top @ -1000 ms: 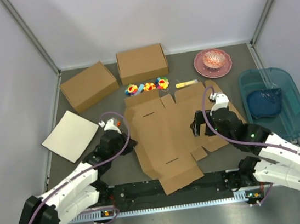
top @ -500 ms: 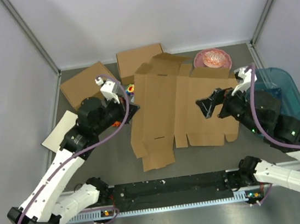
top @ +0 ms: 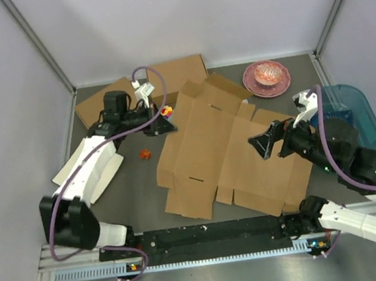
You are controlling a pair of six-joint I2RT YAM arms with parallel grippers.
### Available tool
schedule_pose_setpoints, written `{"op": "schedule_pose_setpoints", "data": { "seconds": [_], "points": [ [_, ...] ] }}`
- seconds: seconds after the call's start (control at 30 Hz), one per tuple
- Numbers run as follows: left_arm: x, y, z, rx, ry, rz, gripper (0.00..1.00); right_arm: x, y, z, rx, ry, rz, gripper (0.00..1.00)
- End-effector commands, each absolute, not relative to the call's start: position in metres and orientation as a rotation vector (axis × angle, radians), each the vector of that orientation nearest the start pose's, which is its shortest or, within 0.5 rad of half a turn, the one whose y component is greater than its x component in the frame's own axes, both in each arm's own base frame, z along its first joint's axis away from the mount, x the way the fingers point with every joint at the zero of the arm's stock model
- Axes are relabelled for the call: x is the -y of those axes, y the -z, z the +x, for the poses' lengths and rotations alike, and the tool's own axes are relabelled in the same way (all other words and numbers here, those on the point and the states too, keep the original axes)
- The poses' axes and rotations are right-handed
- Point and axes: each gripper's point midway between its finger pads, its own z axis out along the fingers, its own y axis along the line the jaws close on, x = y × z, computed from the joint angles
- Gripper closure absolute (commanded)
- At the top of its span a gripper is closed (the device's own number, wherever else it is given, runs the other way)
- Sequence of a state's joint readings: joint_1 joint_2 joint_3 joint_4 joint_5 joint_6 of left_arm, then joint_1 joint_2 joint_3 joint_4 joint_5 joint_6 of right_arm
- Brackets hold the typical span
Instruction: Fold the paper box
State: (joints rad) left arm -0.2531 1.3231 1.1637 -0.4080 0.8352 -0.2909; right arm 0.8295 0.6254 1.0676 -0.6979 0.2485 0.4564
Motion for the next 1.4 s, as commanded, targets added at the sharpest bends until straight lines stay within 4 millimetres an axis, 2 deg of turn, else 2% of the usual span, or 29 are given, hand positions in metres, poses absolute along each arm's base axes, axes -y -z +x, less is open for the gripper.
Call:
{"op": "schedule_pose_setpoints", "data": {
  "seconds": [0.0, 0.03, 0.1, 0.17, 0.23, 0.27, 0.3, 0.33, 0.43, 0.47, 0.53, 0.57, 0.6, 0.63, 0.67, 0.8, 0.83, 0.9, 0.97, 1.13, 1.23, 1.33, 1.37],
  "points": [
    [0.233, -0.26, 0.318, -2.09, 1.321, 0.497, 0.97, -0.159, -0.32, 0.17, -1.883, -0.707, -0.192, 0.05],
    [0.232, -0.256, 0.328, -2.091, 1.291, 0.489, 0.93, -0.159, -0.318, 0.17, -1.889, -0.706, -0.19, 0.05],
    [0.23, -0.254, 0.352, -2.098, 1.229, 0.459, 0.7, -0.159, -0.312, 0.171, -1.901, -0.692, -0.188, 0.05],
    [0.224, -0.261, 0.371, -2.093, 1.16, 0.411, 0.59, -0.158, -0.309, 0.172, -1.904, -0.679, -0.191, 0.04],
    [0.211, -0.268, 0.386, -2.094, 1.051, 0.318, 0.37, -0.157, -0.309, 0.171, -1.903, -0.677, -0.194, 0.05],
    [0.203, -0.276, 0.385, -2.08, 0.998, 0.276, 0.08, -0.155, -0.308, 0.172, -1.901, -0.667, -0.191, 0.05],
    [0.189, -0.275, 0.393, -2.085, 0.891, 0.181, 0.01, -0.154, -0.307, 0.173, -1.901, -0.658, -0.187, 0.05],
    [0.18, -0.274, 0.394, -2.086, 0.84, 0.108, 0.01, -0.151, -0.306, 0.174, -1.899, -0.644, -0.174, 0.05],
    [0.148, -0.26, 0.374, -2.065, 0.74, -0.207, 0.01, -0.149, -0.298, 0.178, -1.912, -0.608, -0.163, 0.04],
    [0.136, -0.239, 0.35, -2.076, 0.728, -0.315, 0.01, -0.149, -0.295, 0.18, -1.917, -0.598, -0.16, 0.04],
    [0.126, -0.215, 0.325, -2.079, 0.734, -0.527, 0.01, -0.149, -0.285, 0.182, -1.936, -0.578, -0.162, 0.04],
    [0.123, -0.193, 0.296, -2.109, 0.736, -0.58, 0.01, -0.15, -0.282, 0.183, -1.943, -0.573, -0.161, 0.04],
    [0.12, -0.177, 0.276, -2.148, 0.743, -0.677, 0.01, -0.151, -0.278, 0.184, -1.949, -0.567, -0.16, 0.04],
    [0.122, -0.168, 0.262, -2.144, 0.756, -0.696, 0.01, -0.152, -0.276, 0.184, -1.956, -0.57, -0.165, 0.04],
    [0.119, -0.158, 0.238, -2.103, 0.792, -0.713, 0.01, -0.154, -0.273, 0.184, -1.966, -0.57, -0.174, 0.04],
    [0.118, -0.15, 0.196, -1.962, 0.928, -0.83, 0.01, -0.159, -0.263, 0.186, -1.987, -0.577, -0.164, 0.04],
    [0.113, -0.133, 0.182, -2.021, 0.886, -0.863, 0.01, -0.162, -0.262, 0.186, -1.988, -0.594, -0.162, 0.04],
    [0.108, -0.124, 0.17, -2.038, 0.876, -0.885, 0.01, -0.166, -0.256, 0.187, -2.003, -0.606, -0.154, 0.04],
    [0.104, -0.1, 0.156, -2.117, 0.832, -0.913, 0.01, -0.172, -0.254, 0.187, -2.004, -0.635, -0.147, 0.04],
    [0.116, -0.069, 0.138, -2.217, 0.904, -0.947, 0.04, -0.177, -0.243, 0.187, -2.03, -0.656, -0.13, 0.04],
    [0.119, -0.039, 0.123, -2.304, 0.901, -0.97, 0.05, -0.176, -0.239, 0.186, -2.036, -0.656, -0.119, 0.05],
    [0.119, -0.023, 0.116, -2.346, 0.891, -0.992, 0.05, -0.176, -0.234, 0.186, -2.047, -0.653, -0.111, 0.05],
    [0.12, -0.024, 0.117, -2.343, 0.897, -0.99, 0.05, -0.176, -0.232, 0.186, -2.052, -0.653, -0.107, 0.05]
  ]
}}
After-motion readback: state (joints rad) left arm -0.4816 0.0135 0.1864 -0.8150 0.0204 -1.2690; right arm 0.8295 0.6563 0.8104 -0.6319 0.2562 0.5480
